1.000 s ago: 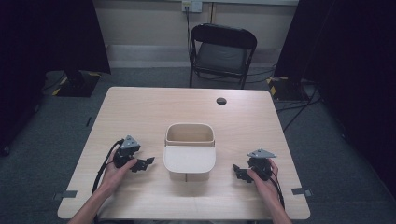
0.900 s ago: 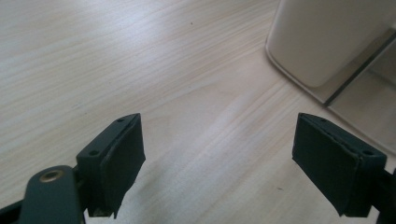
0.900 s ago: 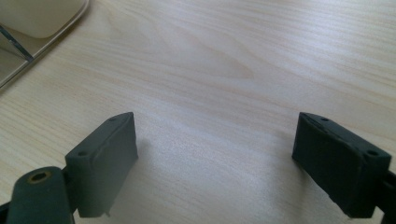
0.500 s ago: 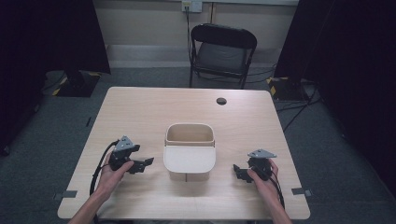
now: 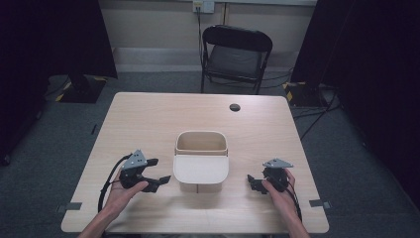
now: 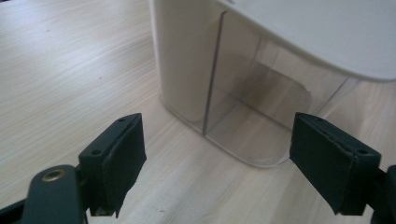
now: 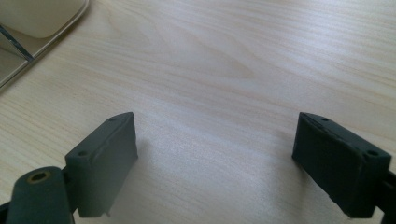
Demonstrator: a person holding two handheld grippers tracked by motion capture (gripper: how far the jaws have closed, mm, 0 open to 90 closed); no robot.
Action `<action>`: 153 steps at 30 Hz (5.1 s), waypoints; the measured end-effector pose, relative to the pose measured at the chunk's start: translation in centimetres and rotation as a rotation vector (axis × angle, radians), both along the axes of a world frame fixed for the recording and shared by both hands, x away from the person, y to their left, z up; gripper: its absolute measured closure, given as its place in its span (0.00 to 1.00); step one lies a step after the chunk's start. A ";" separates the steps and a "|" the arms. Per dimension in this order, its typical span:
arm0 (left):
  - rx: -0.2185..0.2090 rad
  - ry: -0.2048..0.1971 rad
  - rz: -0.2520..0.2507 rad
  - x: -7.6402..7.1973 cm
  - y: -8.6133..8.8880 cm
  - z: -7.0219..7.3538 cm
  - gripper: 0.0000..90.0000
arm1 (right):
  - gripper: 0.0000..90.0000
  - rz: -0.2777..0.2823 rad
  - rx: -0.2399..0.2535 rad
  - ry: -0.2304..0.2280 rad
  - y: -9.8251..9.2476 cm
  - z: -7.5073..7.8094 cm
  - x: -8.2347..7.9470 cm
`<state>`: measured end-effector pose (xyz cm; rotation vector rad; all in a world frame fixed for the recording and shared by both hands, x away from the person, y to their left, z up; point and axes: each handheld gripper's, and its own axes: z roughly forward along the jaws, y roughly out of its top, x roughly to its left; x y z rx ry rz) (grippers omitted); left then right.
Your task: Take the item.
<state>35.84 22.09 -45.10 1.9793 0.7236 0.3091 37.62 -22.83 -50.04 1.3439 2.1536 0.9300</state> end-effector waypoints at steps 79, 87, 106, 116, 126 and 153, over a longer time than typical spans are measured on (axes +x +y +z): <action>-0.123 -0.033 -0.116 -0.3 -3.7 0.6 0.17 | 0.13 0.001 -0.001 0.000 0.0 0.0 0.2; -0.121 -0.045 -0.125 -0.4 -3.5 0.9 0.18 | 0.13 0.001 -0.001 -0.001 0.0 0.0 0.2; -0.151 -0.054 -0.125 -0.6 -3.3 1.9 0.20 | 0.13 0.001 -0.002 -0.001 0.0 0.0 0.2; -0.153 -0.069 -0.101 -0.6 -3.0 2.1 0.20 | 0.13 0.001 -0.002 0.000 0.0 0.0 0.2; -0.174 -0.072 -0.108 -0.5 -2.9 2.2 0.21 | 0.13 0.001 -0.002 -0.001 0.0 0.0 0.2; -0.195 -0.081 -0.129 -0.3 -3.1 3.1 0.21 | 0.13 0.000 -0.002 -0.001 0.0 0.0 0.2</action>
